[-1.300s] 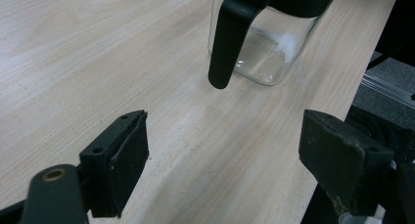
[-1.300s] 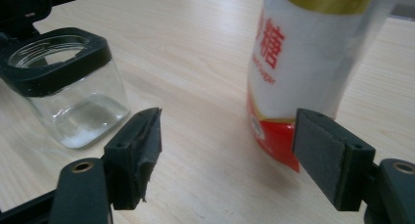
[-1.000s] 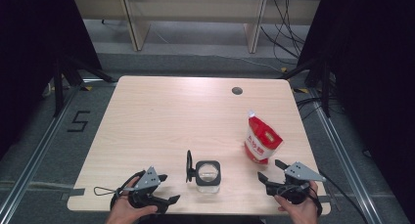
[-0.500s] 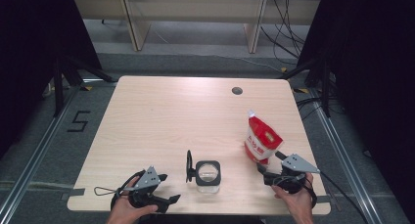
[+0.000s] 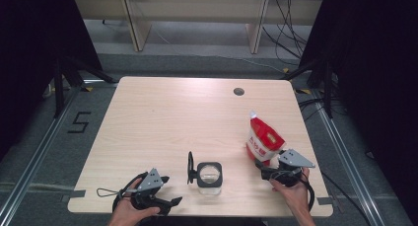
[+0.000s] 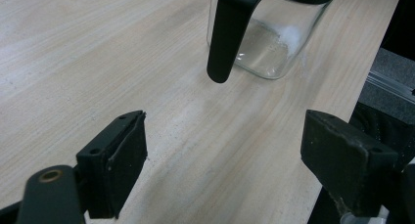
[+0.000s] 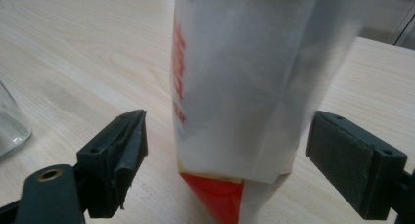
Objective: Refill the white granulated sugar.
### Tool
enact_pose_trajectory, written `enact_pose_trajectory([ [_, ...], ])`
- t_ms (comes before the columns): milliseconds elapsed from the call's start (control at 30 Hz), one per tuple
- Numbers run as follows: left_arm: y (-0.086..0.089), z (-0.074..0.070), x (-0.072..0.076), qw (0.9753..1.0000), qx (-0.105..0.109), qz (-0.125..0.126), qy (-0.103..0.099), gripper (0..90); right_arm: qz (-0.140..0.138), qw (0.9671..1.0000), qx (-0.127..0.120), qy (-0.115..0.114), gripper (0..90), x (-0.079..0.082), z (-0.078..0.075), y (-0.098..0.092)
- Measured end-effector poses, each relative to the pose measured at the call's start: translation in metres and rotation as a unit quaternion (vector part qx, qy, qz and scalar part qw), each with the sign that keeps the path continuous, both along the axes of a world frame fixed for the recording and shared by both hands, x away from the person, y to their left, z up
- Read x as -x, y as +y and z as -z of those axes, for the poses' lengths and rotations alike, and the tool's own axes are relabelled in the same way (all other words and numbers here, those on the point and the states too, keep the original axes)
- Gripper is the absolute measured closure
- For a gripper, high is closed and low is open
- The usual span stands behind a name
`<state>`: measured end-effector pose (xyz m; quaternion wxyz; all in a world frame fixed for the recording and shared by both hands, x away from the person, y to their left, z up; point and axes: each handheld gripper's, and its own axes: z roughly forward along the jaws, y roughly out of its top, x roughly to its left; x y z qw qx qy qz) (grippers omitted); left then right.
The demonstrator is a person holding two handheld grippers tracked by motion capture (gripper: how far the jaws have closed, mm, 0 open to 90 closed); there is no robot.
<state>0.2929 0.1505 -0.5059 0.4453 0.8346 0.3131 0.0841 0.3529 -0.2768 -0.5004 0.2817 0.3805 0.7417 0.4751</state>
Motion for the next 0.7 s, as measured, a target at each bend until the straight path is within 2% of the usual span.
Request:
enact_pose_trajectory([
  [33,0.000,0.000,0.000,1.0000,-0.001,0.000,0.000,17.0,-0.004,0.9999,0.009,-0.005,16.7,-0.003,0.001,0.000],
  [67,0.000,0.000,0.000,1.0000,0.000,0.000,0.000,17.0,-0.004,0.9999,0.007,-0.007,16.7,-0.004,0.002,0.000],
  [100,0.001,0.000,-0.001,1.0000,-0.003,0.004,-0.004,17.1,0.002,1.0000,-0.006,0.004,16.6,-0.004,0.003,0.003],
  [133,0.001,0.000,-0.002,0.9999,-0.006,0.009,-0.009,17.1,-0.002,1.0000,0.002,-0.001,16.4,-0.006,0.003,0.002],
  [200,0.002,0.000,-0.002,0.9999,-0.007,0.010,-0.010,17.2,-0.003,0.9999,0.001,-0.010,15.8,-0.010,0.004,0.002],
  [233,0.002,0.000,-0.002,0.9999,-0.007,0.010,-0.010,17.2,-0.007,0.9999,-0.007,-0.013,15.9,-0.011,0.005,0.002],
  [267,0.001,0.000,-0.002,0.9999,-0.002,0.008,-0.009,17.2,0.003,0.9999,-0.015,-0.003,15.9,-0.009,0.005,0.004],
  [333,0.001,0.000,-0.002,0.9999,-0.002,0.008,-0.009,17.3,0.004,0.9998,-0.018,0.000,15.9,-0.011,0.005,0.004],
  [367,0.001,0.000,-0.002,0.9999,-0.003,0.008,-0.009,17.4,-0.007,0.9998,-0.014,-0.011,15.9,-0.014,0.006,0.004],
  [400,0.001,0.000,-0.002,0.9999,-0.003,0.008,-0.009,17.4,-0.003,0.9999,-0.013,-0.008,15.9,-0.013,0.006,0.004],
  [433,0.001,0.000,-0.002,0.9999,-0.003,0.008,-0.009,17.4,-0.003,0.9997,-0.023,-0.010,16.0,-0.014,0.007,0.004],
  [467,0.003,0.000,-0.003,0.9998,-0.015,0.011,-0.011,17.4,0.000,0.9997,-0.023,-0.011,16.0,-0.014,0.007,0.005],
  [500,0.002,0.000,-0.003,0.9998,-0.015,0.011,-0.009,17.4,0.001,0.9996,-0.019,-0.021,16.0,-0.016,0.007,0.004],
  [567,0.002,0.000,-0.003,0.9998,-0.014,0.010,-0.010,17.4,-0.001,0.9996,-0.023,-0.019,16.0,-0.016,0.007,0.004],
  [600,0.002,0.000,-0.003,0.9998,-0.016,0.010,-0.010,17.4,0.004,0.9992,-0.036,-0.014,16.3,-0.016,0.007,0.004],
  [700,0.002,0.000,-0.003,0.9996,-0.022,0.012,-0.010,17.4,0.002,0.9991,-0.036,-0.021,16.4,-0.018,0.008,0.003],
])
